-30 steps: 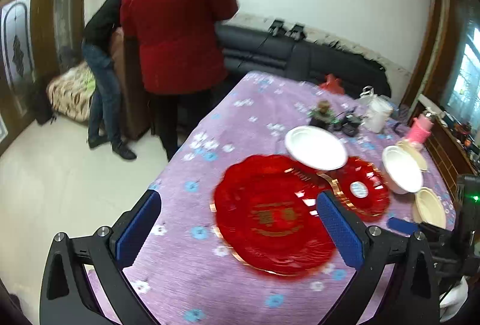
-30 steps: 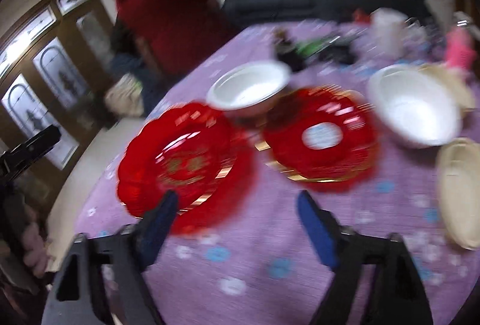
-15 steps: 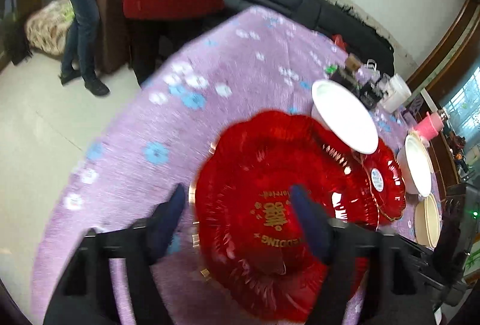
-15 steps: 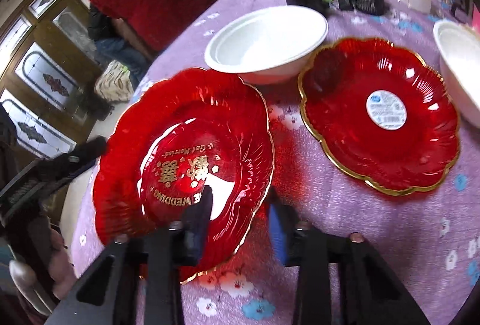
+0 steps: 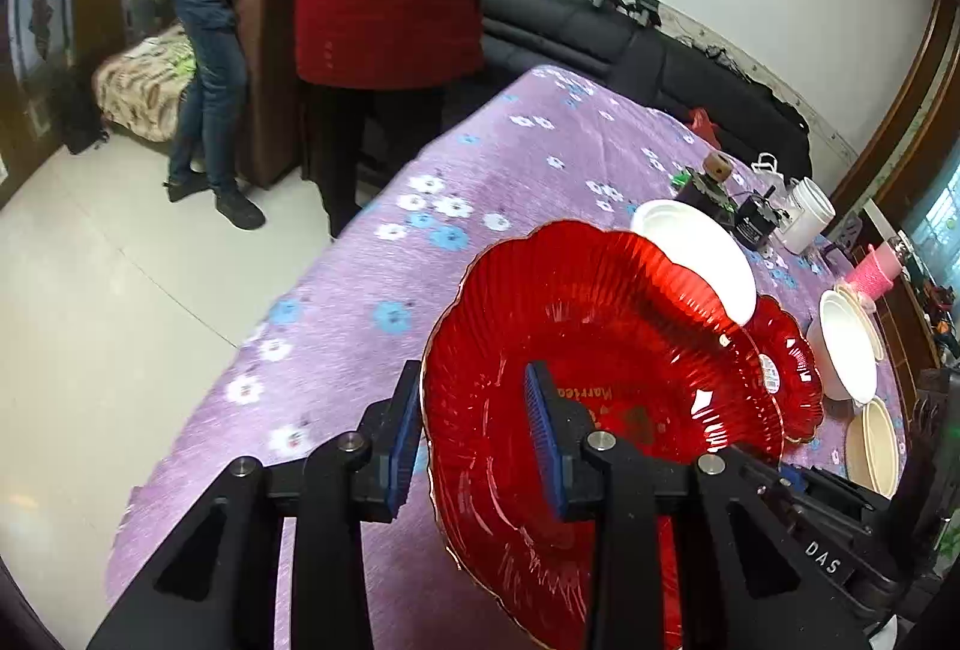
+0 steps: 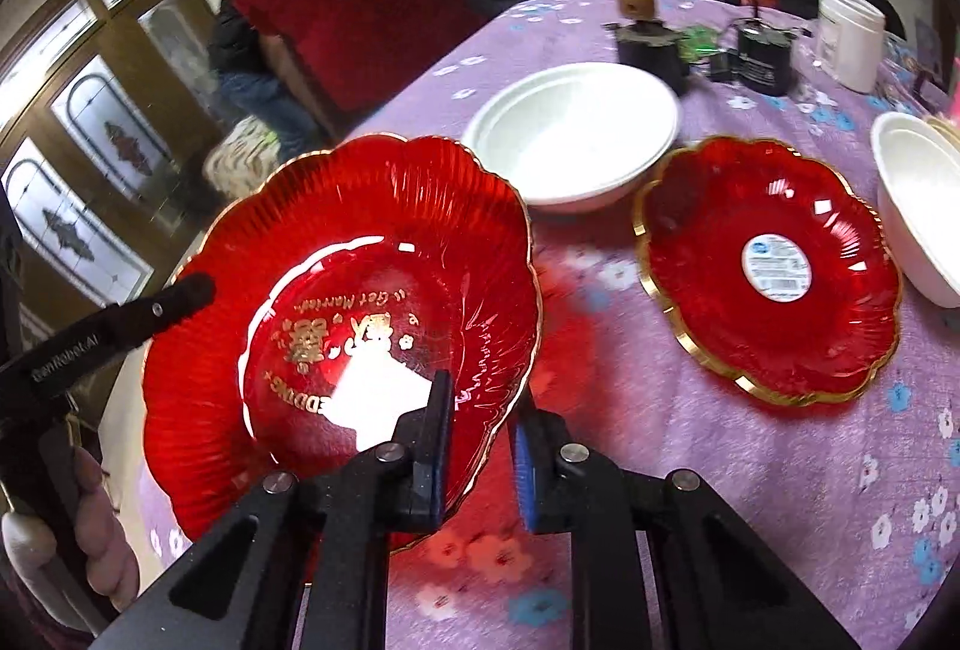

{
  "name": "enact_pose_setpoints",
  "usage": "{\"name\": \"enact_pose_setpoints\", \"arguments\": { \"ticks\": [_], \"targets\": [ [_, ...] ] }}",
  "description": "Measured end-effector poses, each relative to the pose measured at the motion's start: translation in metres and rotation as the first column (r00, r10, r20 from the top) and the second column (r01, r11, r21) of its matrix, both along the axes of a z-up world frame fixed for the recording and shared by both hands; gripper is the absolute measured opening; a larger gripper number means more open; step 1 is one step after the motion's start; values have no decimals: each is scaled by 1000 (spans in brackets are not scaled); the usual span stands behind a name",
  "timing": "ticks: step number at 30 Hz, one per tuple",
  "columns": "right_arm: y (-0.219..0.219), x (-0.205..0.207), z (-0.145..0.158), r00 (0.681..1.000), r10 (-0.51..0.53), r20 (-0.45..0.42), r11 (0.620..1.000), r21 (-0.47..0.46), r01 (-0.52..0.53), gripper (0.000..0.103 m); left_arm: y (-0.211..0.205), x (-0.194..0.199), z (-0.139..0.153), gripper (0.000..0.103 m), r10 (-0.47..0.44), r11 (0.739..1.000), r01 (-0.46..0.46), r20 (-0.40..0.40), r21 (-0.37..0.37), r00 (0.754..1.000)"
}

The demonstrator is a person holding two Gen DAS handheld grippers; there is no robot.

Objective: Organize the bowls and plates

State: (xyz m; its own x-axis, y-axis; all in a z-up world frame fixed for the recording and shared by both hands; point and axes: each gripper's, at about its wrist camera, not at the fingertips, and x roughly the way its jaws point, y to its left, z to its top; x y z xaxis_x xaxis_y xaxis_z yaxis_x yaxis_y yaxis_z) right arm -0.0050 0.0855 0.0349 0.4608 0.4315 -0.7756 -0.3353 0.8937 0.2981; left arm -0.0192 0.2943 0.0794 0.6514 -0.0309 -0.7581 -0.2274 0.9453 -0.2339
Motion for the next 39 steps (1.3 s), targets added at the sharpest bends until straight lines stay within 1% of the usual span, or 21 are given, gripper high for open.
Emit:
{"name": "enact_pose_setpoints", "arguments": {
  "ticks": [4, 9, 11, 13, 15, 16, 17, 18, 20, 21, 22, 23, 26, 29, 32, 35, 37, 39],
  "targets": [
    [8, -9, -12, 999, 32, -31, 999, 2, -32, 20, 3, -10, -9, 32, 18, 999, -17, -22, 28, 1000],
    [8, -12, -31, 998, 24, -56, 1000, -17, -25, 20, 2, -4, -37, 32, 23, 999, -19, -94, 41, 995],
    [7, -12, -31, 999, 27, -39, 1000, -8, -28, 21, 0, -1, -43, 33, 31, 998, -25, -110, 61, 993],
    [6, -13, -29, 999, 22, -32, 1000, -16, -22, 21, -1, -4, -42, 34, 38, 998, -33, -110, 49, 993],
    [5, -17, -26, 1000, 23, -15, 1000, -20, -24, 24, -2, -10, -35, 37, 45, 997, -40, -86, 59, 995],
    [4, -19, -23, 1000, 24, 0, 999, -24, -24, 26, -3, -14, -30, 40, 52, 996, -48, -66, 73, 996],
    [2, -21, -20, 1000, 24, 19, 999, -27, -24, 28, -6, -22, -21, 46, 66, 994, -62, -35, 94, 997],
    [-2, -25, -15, 999, 25, 39, 999, -20, -25, 30, -7, -28, -14, 49, 75, 992, -74, -11, 104, 997],
    [-10, -30, -9, 998, 25, 65, 1000, -7, -24, 38, -13, -43, 2, 62, 92, 988, -98, 52, 117, 994],
    [-16, -33, -6, 996, 20, 83, 1000, -2, -20, 40, -16, -49, 9, 65, 97, 987, -105, 77, 119, 992],
    [-22, -37, -4, 995, 15, 95, 1000, 3, -15, 43, -21, -58, 18, 72, 98, 987, -112, 115, 119, 988],
    [-28, -40, -3, 994, 9, 107, 1000, 8, -9, 44, -26, -63, 26, 77, 95, 987, -112, 143, 118, 985],
    [-53, -49, -2, 991, -16, 131, 1000, 11, 14, 44, -46, -77, 45, 87, 65, 988, -94, 221, 125, 973],
    [-76, -52, -3, 990, -46, 135, 999, 7, 46, 44, -68, -81, 63, 91, 28, 987, -72, 282, 146, 959],
    [-105, -50, -3, 988, -93, 126, 996, 5, 93, 44, -86, -80, 77, 96, -3, 985, -52, 324, 162, 946],
    [-139, -47, 2, 980, -150, 131, 989, 8, 150, 44, -97, -75, 83, 97, -23, 987, -29, 324, 156, 946],
    [-157, -48, 5, 974, -181, 139, 983, 13, 181, 44, -106, -70, 81, 97, -48, 988, 0, 312, 154, 949],
    [-175, -49, 6, 966, -215, 143, 976, 20, 215, 46, -113, -67, 75, 97, -64, 987, 18, 293, 157, 954]
  ]
}}
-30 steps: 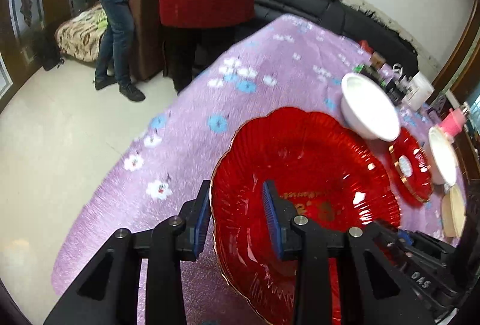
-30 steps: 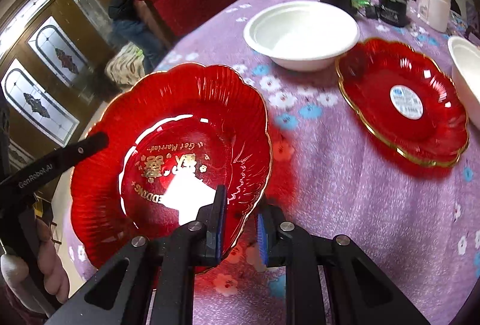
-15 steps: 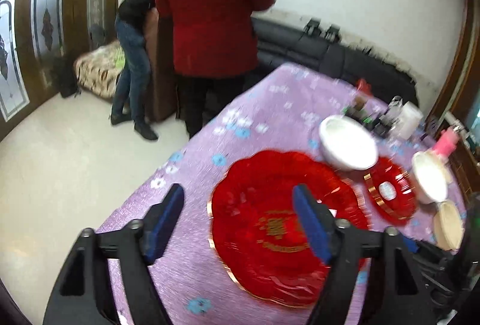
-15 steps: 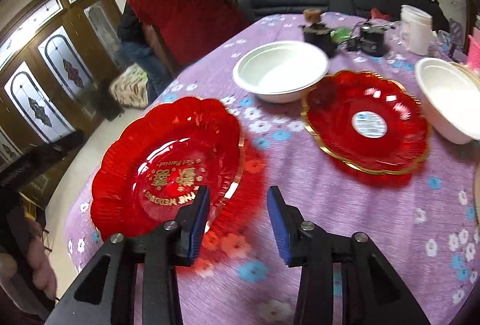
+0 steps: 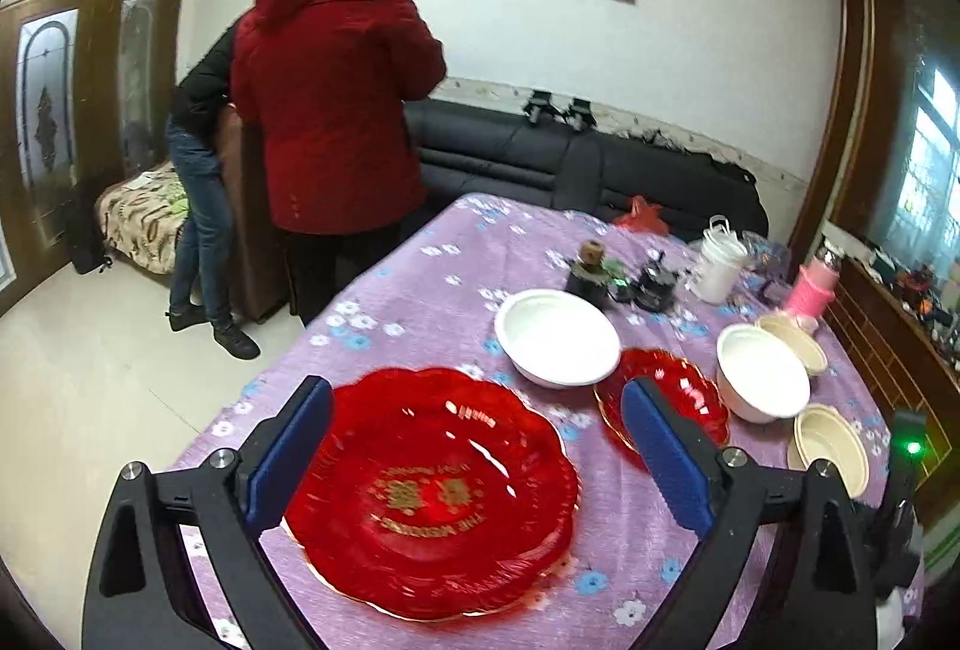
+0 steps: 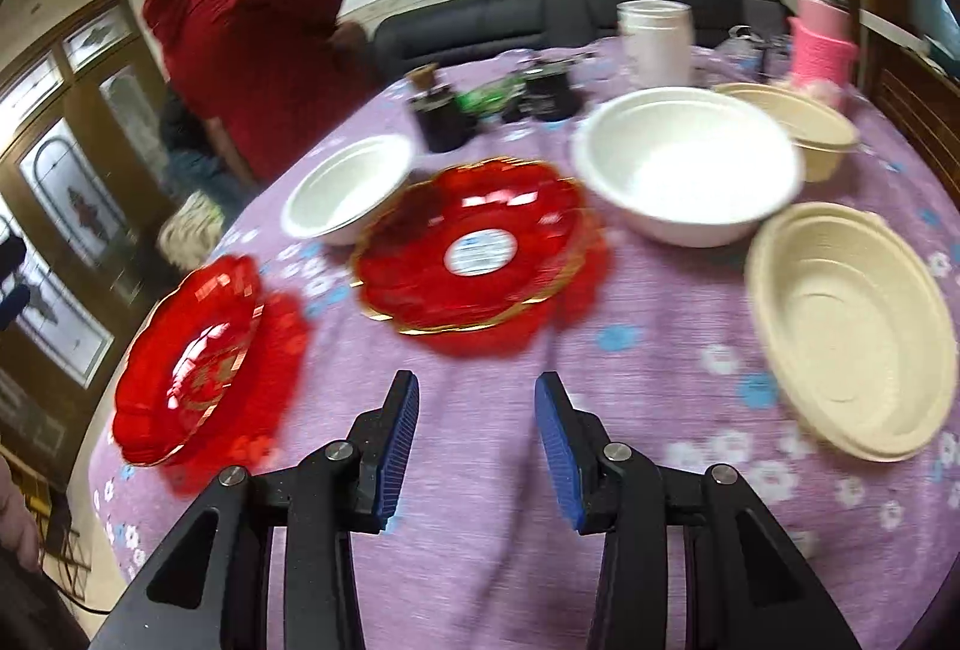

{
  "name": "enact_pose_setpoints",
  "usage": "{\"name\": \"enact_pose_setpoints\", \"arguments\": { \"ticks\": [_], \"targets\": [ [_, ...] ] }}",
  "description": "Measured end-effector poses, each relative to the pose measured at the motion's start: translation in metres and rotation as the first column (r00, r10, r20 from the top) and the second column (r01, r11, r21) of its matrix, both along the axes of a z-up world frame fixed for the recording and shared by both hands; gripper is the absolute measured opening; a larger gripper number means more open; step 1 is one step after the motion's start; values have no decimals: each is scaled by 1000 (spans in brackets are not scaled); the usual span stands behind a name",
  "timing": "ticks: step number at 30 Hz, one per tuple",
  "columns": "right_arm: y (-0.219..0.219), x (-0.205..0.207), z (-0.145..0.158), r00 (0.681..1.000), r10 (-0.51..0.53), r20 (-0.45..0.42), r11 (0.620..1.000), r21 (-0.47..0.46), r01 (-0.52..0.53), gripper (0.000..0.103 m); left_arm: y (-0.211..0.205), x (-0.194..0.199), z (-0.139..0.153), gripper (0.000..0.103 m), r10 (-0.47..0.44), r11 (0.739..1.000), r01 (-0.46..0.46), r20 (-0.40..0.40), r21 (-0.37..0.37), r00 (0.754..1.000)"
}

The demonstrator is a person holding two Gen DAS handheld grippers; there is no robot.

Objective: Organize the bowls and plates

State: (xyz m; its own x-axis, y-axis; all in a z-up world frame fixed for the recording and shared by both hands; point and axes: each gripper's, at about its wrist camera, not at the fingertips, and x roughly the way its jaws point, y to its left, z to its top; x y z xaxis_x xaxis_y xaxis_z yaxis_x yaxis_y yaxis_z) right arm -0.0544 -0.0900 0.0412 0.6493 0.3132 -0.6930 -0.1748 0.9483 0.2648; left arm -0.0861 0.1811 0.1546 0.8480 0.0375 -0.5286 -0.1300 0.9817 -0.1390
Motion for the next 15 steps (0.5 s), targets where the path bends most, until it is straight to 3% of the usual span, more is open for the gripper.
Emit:
{"name": "enact_pose_setpoints", "arguments": {
  "ticks": [6, 15],
  "targets": [
    [-27, 3, -12, 997, -60, -39, 997, 46, 62, 47, -16, 13, -20, 97, -45, 999, 43, -87, -24, 995],
    [-25, -1, -11, 999, -36, -31, 999, 39, 37, 47, -20, 3, -15, 97, -19, 999, 22, -75, 32, 997]
  ]
}}
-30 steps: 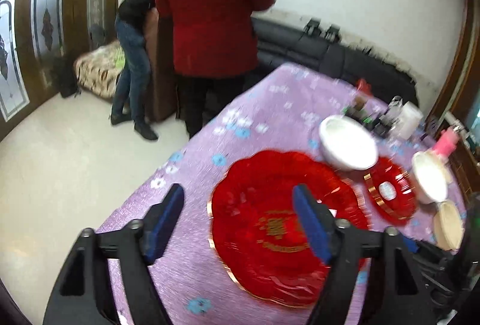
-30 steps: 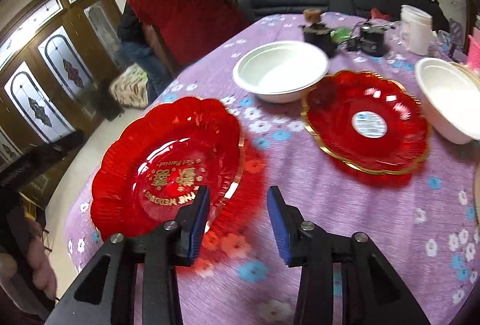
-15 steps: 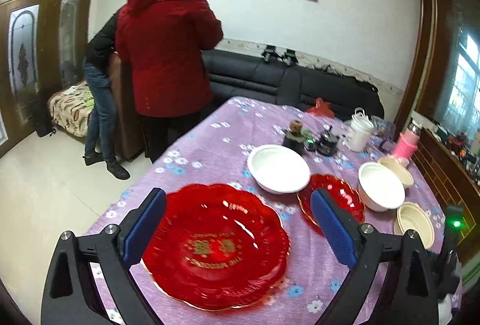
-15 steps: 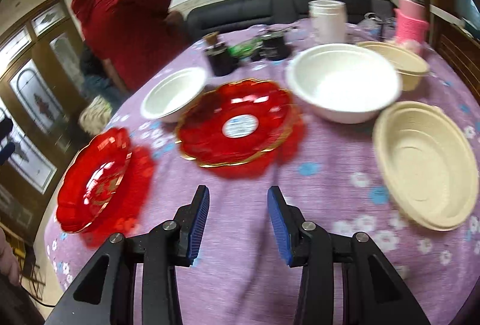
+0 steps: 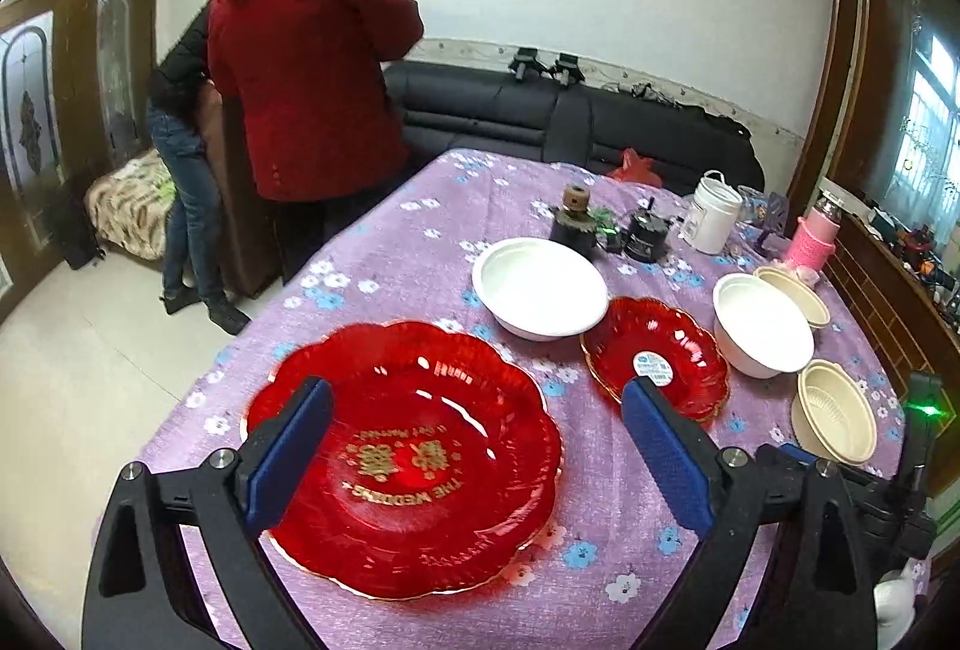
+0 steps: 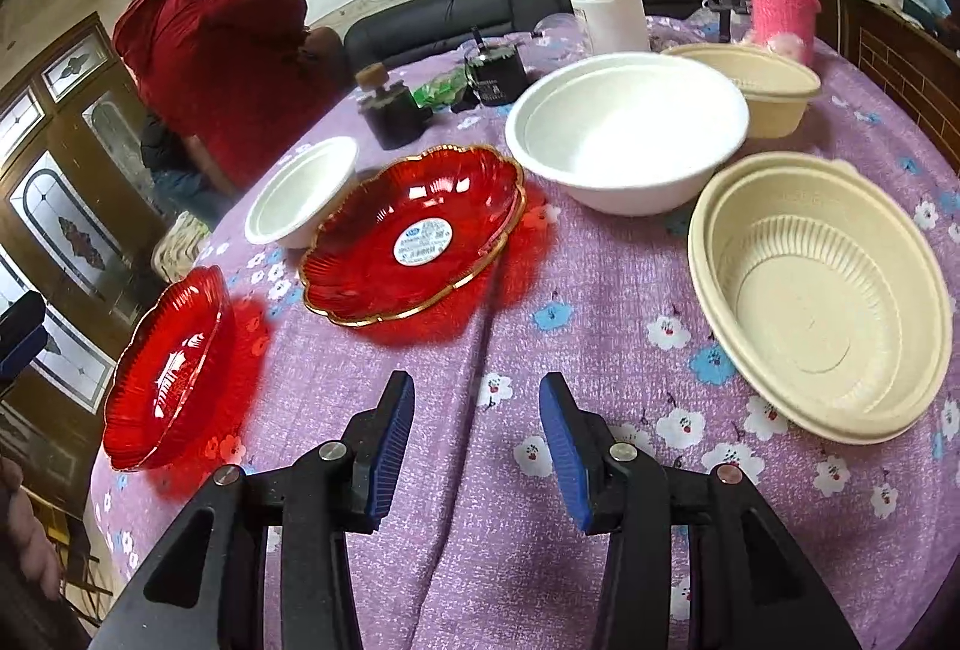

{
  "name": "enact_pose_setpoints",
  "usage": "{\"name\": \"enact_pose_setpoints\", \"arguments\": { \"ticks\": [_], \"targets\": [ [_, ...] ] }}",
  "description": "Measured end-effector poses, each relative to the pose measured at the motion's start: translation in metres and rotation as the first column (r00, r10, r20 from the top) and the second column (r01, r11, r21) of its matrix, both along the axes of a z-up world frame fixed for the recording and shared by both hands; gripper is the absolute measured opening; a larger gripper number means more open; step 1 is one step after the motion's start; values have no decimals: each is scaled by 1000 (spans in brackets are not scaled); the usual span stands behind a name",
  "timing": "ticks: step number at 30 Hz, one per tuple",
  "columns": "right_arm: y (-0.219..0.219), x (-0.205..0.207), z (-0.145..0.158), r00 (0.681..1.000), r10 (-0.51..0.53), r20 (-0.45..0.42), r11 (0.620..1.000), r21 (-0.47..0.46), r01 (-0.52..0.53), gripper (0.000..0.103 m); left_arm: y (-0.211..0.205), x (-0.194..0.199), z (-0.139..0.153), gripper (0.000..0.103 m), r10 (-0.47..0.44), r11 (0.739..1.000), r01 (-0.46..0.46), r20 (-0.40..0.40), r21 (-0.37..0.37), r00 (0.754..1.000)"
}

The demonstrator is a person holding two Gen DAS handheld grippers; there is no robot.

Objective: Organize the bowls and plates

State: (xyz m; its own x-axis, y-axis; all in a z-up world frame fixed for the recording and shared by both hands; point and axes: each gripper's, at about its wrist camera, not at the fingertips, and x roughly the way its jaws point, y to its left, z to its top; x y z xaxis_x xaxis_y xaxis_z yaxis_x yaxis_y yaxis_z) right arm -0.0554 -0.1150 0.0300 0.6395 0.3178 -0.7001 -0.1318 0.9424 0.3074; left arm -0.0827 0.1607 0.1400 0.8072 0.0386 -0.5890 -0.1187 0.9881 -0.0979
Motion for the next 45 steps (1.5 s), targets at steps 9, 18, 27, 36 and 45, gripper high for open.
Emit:
{"name": "enact_pose_setpoints", "arguments": {
  "ticks": [9, 18, 27, 36, 45],
  "targets": [
    [0, -26, 20, 999, 2, 42, 1000, 2, -2, 49, -15, -26, 15, 97, 31, 991, -37, 43, 130, 999],
    [-3, -56, 53, 995, 12, 101, 1000, -3, -12, 53, -28, -49, 34, 97, 14, 984, -28, 78, 178, 997],
    [-4, -86, 83, 990, 23, 142, 1000, -9, -22, 56, -33, -73, 56, 97, -43, 988, 27, 109, 149, 993],
    [-12, -112, 153, 982, 65, 179, 995, 68, -78, 56, -28, -105, 141, 97, -206, 978, 203, 207, 34, 956],
    [-15, -102, 315, 978, 114, 176, 973, 178, -146, 56, -11, -104, 283, 97, -195, 979, 169, 278, 113, 941]
  ]
}}
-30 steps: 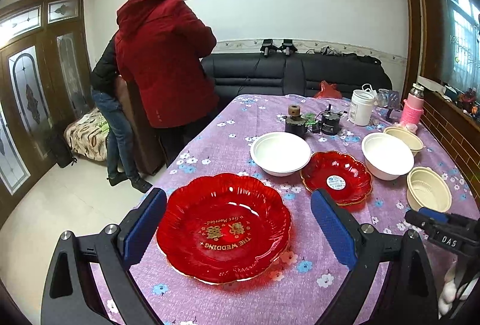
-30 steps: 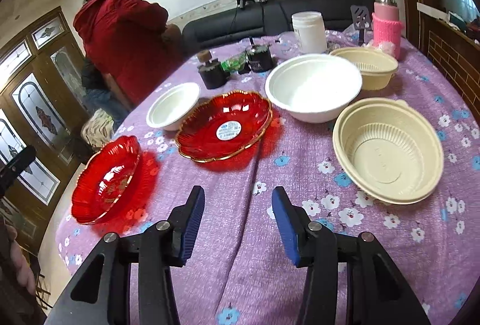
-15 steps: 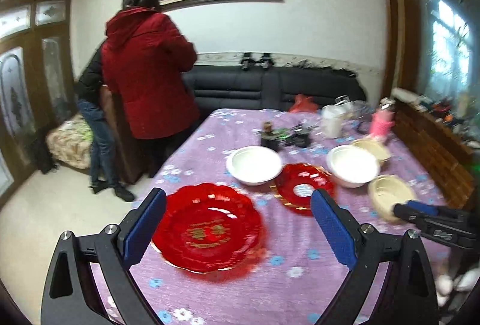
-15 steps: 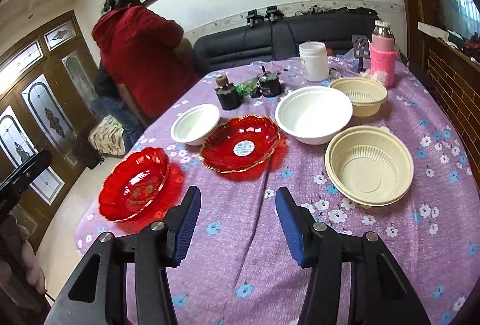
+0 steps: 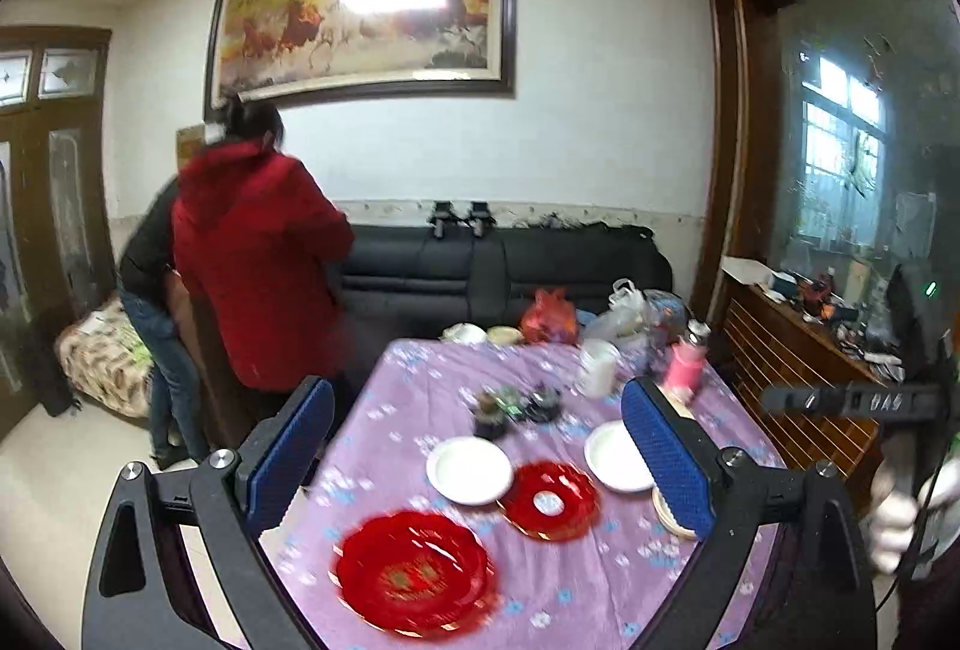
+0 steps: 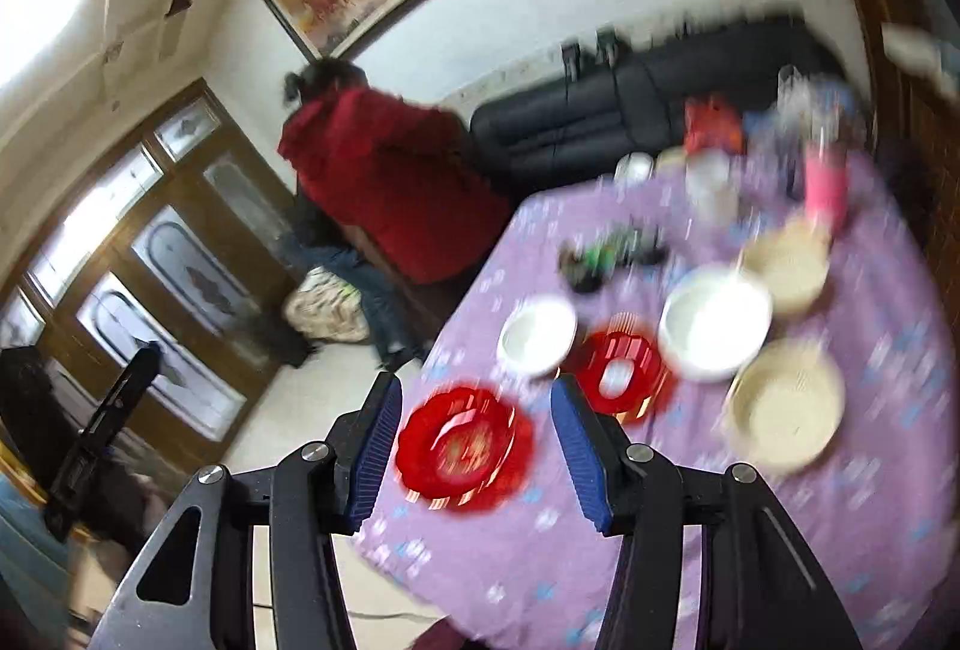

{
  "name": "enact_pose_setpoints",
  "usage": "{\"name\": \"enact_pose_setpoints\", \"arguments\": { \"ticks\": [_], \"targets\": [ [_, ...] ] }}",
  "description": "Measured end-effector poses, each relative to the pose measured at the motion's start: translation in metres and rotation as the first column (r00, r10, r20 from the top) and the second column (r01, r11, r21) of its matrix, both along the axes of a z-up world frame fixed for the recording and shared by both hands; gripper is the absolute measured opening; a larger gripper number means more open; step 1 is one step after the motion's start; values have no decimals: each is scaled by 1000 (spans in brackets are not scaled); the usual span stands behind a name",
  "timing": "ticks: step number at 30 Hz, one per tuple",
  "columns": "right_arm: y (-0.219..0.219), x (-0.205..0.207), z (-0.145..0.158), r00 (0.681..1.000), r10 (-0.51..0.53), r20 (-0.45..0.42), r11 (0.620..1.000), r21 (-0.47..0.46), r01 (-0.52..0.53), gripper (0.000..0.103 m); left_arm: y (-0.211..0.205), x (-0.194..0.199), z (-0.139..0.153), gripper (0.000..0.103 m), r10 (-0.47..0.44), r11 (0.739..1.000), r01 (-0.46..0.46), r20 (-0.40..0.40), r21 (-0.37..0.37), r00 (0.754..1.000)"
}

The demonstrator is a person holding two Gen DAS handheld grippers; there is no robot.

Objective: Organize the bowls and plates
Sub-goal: 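Reach the right tool to the white plate and grasp its rim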

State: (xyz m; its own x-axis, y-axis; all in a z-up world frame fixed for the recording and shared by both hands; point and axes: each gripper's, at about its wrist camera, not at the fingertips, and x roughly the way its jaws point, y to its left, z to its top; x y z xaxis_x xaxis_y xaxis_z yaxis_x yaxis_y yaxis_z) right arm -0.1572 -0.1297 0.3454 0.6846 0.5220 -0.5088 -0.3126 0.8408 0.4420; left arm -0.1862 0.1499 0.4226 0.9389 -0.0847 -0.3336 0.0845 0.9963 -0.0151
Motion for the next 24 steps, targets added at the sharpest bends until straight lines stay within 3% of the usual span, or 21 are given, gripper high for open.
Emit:
{"name": "enact_pose_setpoints", "arguments": {
  "ticks": [4, 6, 9, 12, 16, 21, 24],
  "targets": [
    [7, 13, 79, 990, -89, 113, 991, -88, 99, 68, 13, 25, 46, 100, 90, 993, -90, 4, 77, 996],
    [16, 30, 109, 976, -141, 168, 973, -159, 168, 74, 20, 39, 52, 103, 121, 987, -122, 12, 104, 993],
    [31, 60, 108, 969, -170, 179, 954, -215, 208, 78, 28, 68, 36, 103, 116, 986, -113, -11, 125, 993],
    [46, 108, 58, 989, -129, 66, 967, -214, 140, 78, 35, 107, -11, 103, 94, 991, -84, -91, 106, 991],
    [71, 173, -37, 995, -65, -75, 966, -255, 44, 78, 54, 174, -102, 103, 85, 996, -81, -253, 28, 964],
    [110, 246, -154, 974, -13, -227, 949, -309, -59, 70, 78, 263, -215, 102, 77, 990, -125, -474, -70, 877],
    [130, 283, -198, 962, 4, -272, 938, -333, -98, 67, 90, 308, -272, 81, 8, 975, -138, -585, -177, 811]
  ]
}}
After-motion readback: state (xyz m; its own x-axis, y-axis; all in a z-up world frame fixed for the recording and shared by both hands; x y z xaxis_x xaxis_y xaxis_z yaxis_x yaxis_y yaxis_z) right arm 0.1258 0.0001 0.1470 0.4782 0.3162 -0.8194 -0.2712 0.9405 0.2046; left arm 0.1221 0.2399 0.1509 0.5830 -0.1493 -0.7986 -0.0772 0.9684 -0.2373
